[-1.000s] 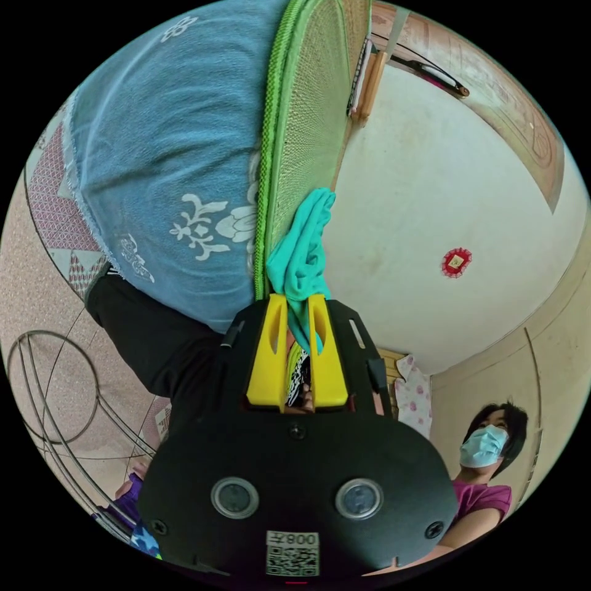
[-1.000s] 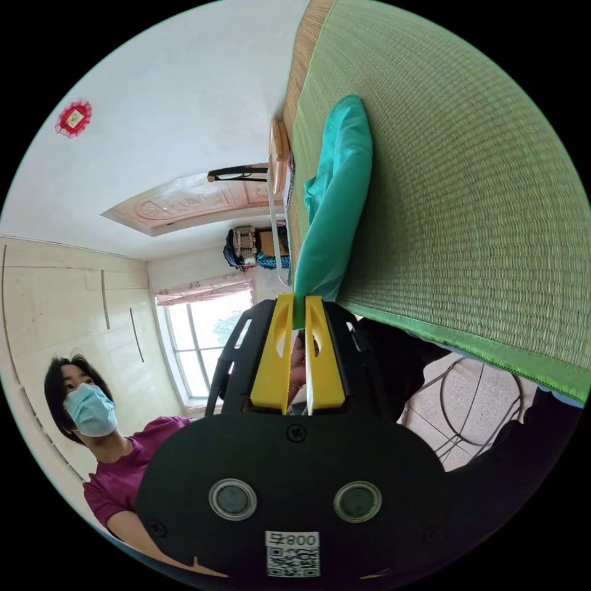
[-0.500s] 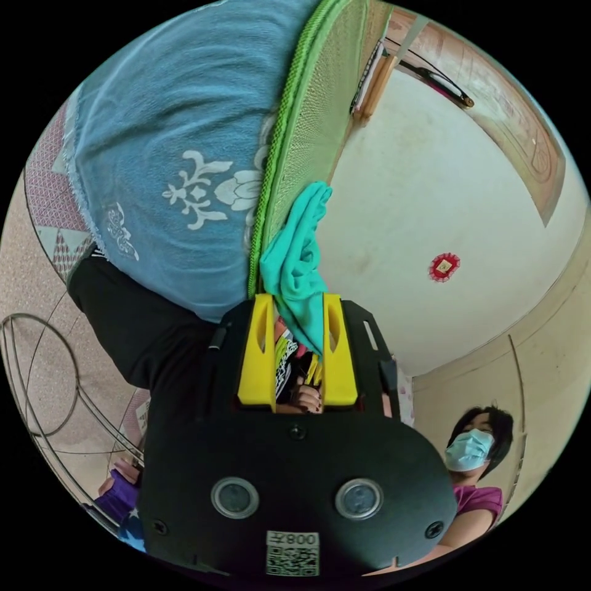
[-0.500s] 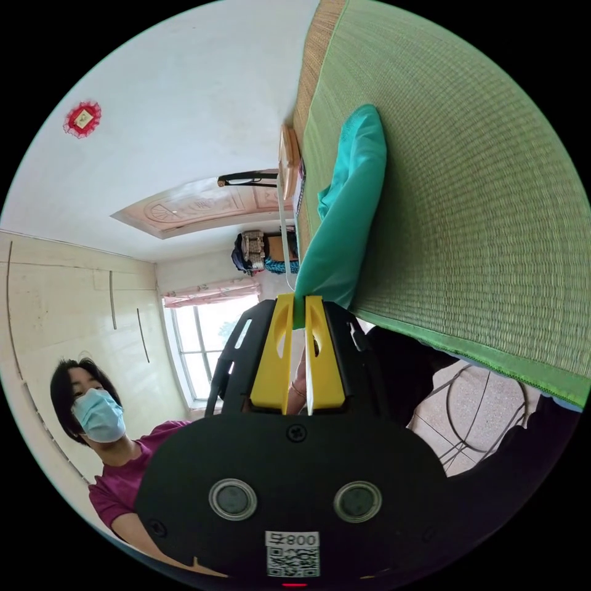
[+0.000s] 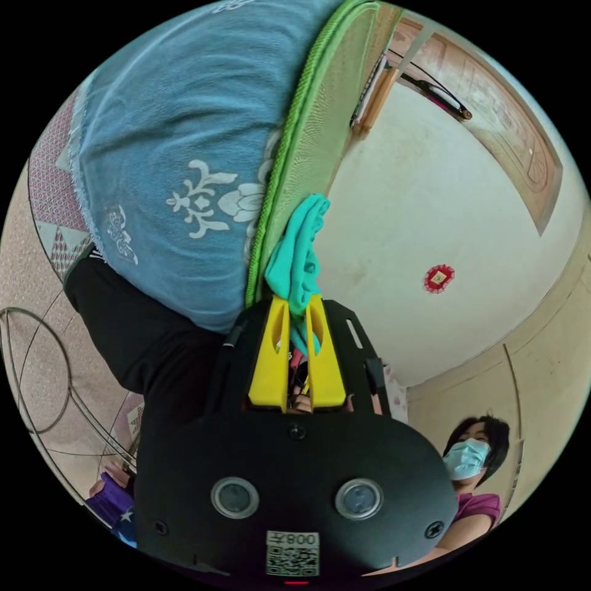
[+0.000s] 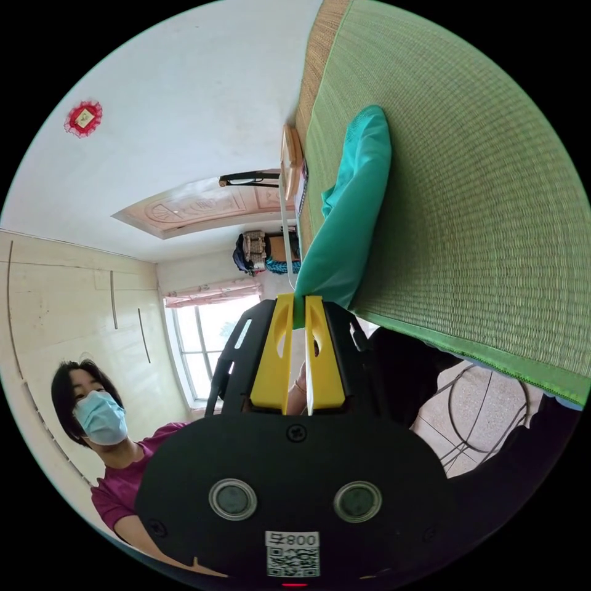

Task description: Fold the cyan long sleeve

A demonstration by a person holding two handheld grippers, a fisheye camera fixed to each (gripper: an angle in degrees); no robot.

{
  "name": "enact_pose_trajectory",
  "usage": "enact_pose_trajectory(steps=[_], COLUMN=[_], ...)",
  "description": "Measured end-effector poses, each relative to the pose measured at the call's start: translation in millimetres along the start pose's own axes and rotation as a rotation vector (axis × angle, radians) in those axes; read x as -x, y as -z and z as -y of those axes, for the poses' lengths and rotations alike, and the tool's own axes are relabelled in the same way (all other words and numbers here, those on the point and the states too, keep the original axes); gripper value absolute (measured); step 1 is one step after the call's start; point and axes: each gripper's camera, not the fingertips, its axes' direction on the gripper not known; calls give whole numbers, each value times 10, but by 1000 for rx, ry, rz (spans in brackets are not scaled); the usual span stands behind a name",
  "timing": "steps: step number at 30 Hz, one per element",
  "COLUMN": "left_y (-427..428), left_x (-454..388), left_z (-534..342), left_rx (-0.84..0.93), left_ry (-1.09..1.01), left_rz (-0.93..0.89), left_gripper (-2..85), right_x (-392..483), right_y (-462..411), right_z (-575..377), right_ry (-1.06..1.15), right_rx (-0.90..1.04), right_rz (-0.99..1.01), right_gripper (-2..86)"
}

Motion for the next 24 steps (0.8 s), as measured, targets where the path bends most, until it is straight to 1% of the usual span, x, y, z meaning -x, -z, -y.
enact_pose_trajectory(steps=[5,13,19,24], left_y=[-63,-292,-691,-1233], left_x=[-489,-1272,-1954,-2655], left_z=[0,-185,-291,-402], left_rx=[50,175,289,395], left_ry=[-53,-99,-143,-203], left_rz=[11,25,2,-31], left_gripper=[47,43,41,40], right_x=[-141,-347,-380,-370], right_y=[325,1080,1714,2282], right_z=[-107,-591,-1018,-1385], right_ry=[-1,18,72,136], right_rx=[-11,-47,-97,-170], right_rz=[9,37,53,77], right_gripper=[23,22,20,19])
